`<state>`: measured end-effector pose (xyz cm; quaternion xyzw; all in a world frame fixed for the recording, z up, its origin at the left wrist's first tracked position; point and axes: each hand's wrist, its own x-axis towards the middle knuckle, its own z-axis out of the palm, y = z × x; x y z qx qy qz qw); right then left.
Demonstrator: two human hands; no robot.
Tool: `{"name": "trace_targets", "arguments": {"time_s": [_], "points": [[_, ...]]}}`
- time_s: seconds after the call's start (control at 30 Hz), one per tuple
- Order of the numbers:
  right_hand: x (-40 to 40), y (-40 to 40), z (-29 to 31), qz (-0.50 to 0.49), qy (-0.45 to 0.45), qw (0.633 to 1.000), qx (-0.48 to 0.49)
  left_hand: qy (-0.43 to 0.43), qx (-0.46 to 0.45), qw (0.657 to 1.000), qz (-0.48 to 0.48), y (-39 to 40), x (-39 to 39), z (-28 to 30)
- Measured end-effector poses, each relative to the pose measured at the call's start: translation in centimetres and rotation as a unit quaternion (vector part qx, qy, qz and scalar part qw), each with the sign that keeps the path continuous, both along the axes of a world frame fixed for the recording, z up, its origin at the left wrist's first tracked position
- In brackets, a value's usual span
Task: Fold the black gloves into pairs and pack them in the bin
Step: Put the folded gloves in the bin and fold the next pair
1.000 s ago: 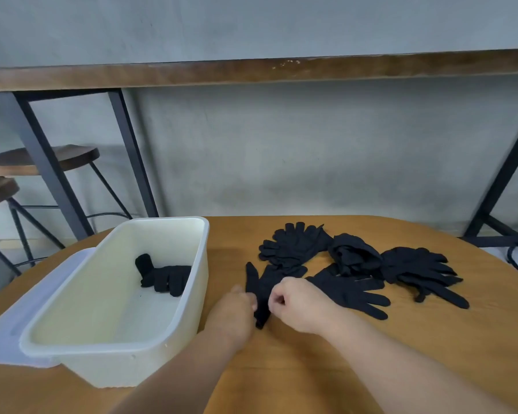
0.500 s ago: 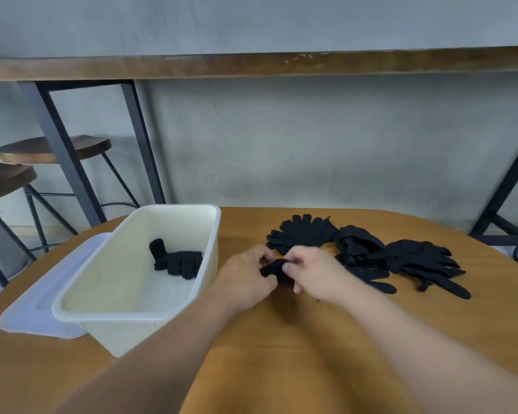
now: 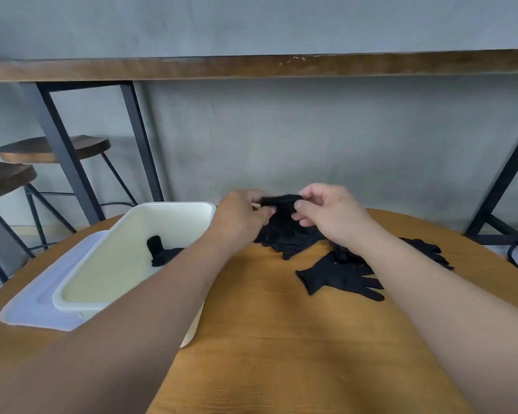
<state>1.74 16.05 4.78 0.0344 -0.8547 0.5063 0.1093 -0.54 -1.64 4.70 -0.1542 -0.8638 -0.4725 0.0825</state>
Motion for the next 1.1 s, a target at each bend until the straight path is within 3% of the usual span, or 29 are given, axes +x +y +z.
{"name": "trace_targets", "arguments": {"time_s": [0.13,0.23,0.3,0.4,0.53,0.7,0.83,0.93,1.1], "points": [[4.2,-0.7,-4.3,0.024,-0.053,0.988,0.144,-0.003,-0.14,0.99,-0.027,-1.8,3.0,-6.1],[6.9,-1.6,-10.0,0.085,-0.127,0.961,0.232,-0.071,-0.279,0.952,-0.099,-2.8,5.2,-11.9],[7.8,-1.9,-12.7,0.116,-0.15,0.939,0.286,-0.086,-0.32,0.933,-0.137,-3.4,6.2,-14.2],[7.8,-2.3,-13.5,0.101,-0.146,0.938,0.299,-0.079,-0.328,0.93,-0.146,-3.9,6.4,-15.0],[7.4,-3.2,-13.8,0.083,-0.084,0.948,0.295,-0.031,-0.29,0.95,-0.11,-3.3,6.7,-14.5],[8.0,-3.9,-14.6,0.134,-0.117,0.935,0.306,-0.049,-0.343,0.929,-0.134,-3.1,7.7,-14.6],[6.1,-2.0,-14.2,-0.002,-0.086,0.963,0.254,-0.045,-0.332,0.937,-0.101,-2.3,6.9,-14.0],[3.8,0.2,-14.3,-0.11,-0.083,0.956,0.259,-0.055,-0.313,0.945,-0.072,-0.9,5.1,-13.4],[1.8,2.0,-15.0,-0.097,-0.135,0.934,0.318,-0.069,-0.306,0.946,-0.086,3.5,0.3,-12.5]]}}
